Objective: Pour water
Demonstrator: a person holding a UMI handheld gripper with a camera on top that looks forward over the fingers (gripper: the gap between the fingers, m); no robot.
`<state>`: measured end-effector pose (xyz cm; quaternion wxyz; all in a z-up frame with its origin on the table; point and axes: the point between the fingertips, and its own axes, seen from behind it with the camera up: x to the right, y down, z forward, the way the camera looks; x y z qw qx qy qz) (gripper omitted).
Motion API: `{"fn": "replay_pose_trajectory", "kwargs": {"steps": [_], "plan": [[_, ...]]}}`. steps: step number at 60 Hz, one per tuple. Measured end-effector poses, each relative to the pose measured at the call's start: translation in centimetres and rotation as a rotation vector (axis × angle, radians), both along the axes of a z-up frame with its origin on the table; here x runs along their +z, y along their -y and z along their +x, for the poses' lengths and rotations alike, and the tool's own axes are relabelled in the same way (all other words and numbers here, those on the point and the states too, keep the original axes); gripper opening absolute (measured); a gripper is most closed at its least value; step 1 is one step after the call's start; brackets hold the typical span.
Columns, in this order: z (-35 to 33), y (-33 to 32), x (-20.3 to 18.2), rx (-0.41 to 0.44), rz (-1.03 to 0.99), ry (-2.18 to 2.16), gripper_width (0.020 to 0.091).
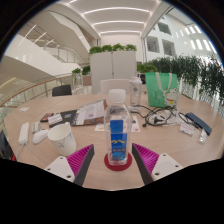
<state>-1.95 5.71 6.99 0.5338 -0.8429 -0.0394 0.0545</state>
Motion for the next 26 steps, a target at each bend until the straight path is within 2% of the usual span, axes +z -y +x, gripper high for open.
{"fn": "replay_pose_trajectory", "kwargs": {"steps": [11, 26], "plan": [[-1.2, 9.1, 3.3, -0.046, -0.022, 0.096, 0.0823], [-6.6, 20.1, 10.8, -0.138, -0.001, 0.036, 0.0812]]}}
